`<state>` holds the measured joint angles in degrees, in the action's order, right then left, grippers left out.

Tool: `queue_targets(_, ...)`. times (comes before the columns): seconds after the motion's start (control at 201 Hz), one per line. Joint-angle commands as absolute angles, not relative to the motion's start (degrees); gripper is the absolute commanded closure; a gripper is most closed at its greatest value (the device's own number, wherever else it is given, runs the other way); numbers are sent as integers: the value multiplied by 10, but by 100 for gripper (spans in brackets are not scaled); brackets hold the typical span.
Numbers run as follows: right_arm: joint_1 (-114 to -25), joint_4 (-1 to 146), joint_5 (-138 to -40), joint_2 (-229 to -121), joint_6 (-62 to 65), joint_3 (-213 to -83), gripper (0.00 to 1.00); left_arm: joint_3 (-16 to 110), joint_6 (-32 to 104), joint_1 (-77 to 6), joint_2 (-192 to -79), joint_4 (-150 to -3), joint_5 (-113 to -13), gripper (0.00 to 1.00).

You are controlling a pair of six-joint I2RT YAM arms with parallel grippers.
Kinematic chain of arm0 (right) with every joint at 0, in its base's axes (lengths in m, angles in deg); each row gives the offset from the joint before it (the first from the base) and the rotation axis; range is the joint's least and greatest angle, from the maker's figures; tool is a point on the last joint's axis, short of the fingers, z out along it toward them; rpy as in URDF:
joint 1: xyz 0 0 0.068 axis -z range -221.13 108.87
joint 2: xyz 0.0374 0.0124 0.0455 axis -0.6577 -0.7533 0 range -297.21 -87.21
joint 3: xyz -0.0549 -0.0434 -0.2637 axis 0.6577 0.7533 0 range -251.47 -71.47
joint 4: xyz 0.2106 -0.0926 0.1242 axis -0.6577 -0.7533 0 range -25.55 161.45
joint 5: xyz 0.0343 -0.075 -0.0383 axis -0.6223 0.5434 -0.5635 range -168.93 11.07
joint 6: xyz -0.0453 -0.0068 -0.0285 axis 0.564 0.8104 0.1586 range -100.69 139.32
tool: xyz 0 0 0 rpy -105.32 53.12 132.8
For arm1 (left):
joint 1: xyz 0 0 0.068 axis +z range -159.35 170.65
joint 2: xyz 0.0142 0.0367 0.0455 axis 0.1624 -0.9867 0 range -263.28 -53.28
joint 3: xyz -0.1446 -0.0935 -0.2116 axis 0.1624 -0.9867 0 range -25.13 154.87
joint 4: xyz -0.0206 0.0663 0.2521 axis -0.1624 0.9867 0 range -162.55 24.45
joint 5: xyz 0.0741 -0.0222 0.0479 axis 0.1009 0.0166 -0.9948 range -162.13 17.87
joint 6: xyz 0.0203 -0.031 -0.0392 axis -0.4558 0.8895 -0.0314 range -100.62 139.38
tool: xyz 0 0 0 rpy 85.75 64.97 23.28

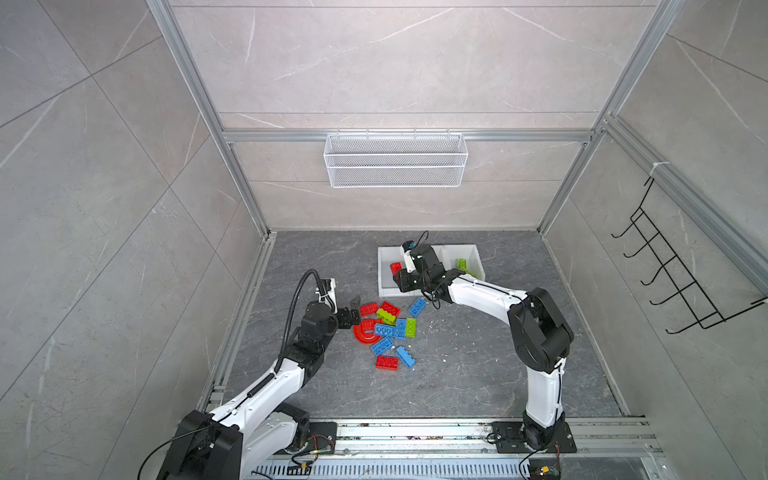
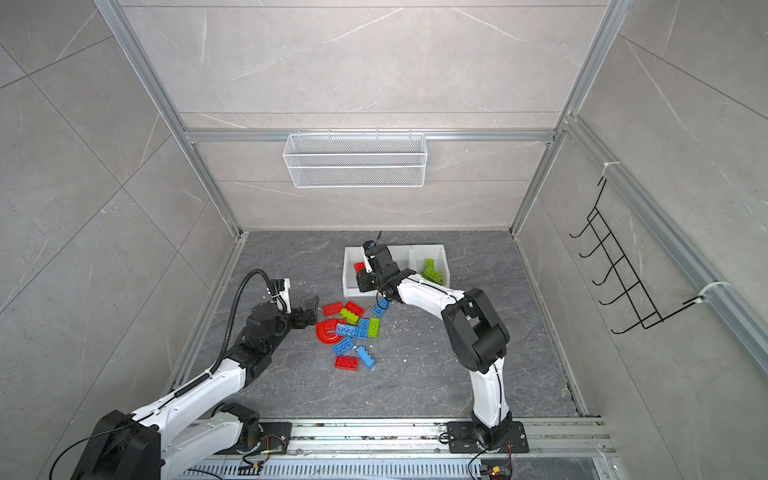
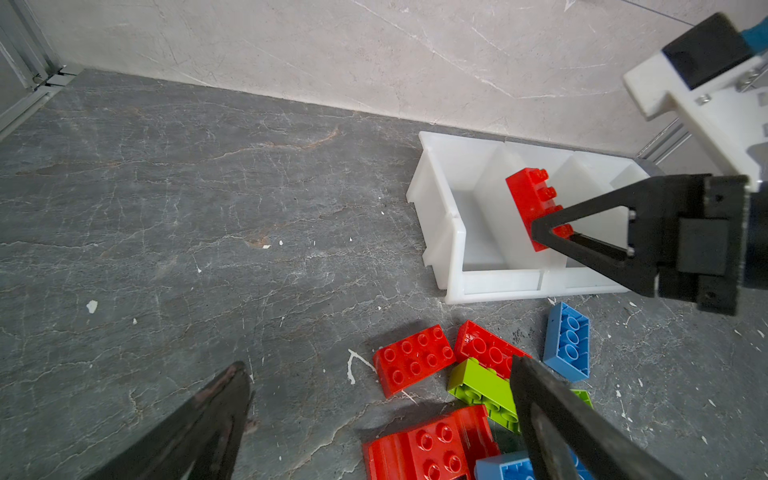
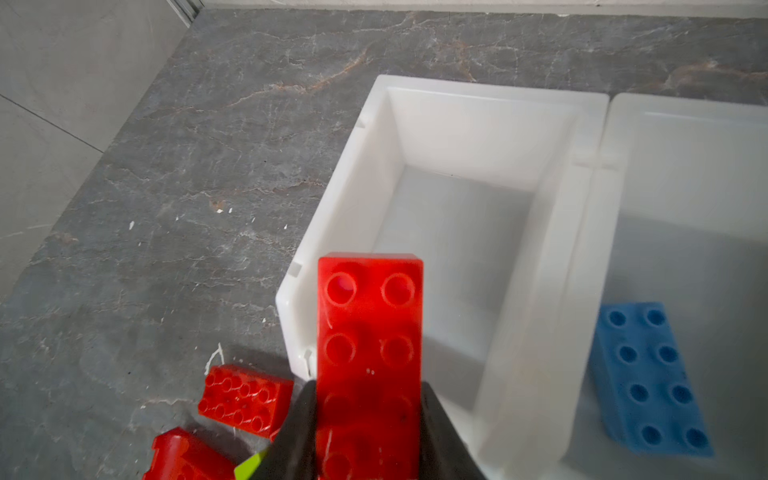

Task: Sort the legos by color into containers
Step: 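Carry the red brick into the bin compartment nearest the left arm and release, then move the right gripper back over the pile to a blue brick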

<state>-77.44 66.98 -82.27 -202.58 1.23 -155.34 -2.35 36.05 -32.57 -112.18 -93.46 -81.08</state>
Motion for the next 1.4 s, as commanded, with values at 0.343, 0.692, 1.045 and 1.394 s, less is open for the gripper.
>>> queue_targets(0.343,-777,576,-806,-2113,4,-1692,53,-13,371,-324,-1107,-953,-825,0)
queue_targets(0.692,-777,613,-850,-1952,30,-1518,36,-13,370,-323,-1109,-953,-831,0)
queue_targets(1.045,-787,644,-867,-1832,33,-1309,36,-16,364,-323,-1075,-937,-828,0)
queue_targets(1.394,-795,669,-793,-1848,44,-1268,43,-23,362,-323,-1084,-948,-822,0)
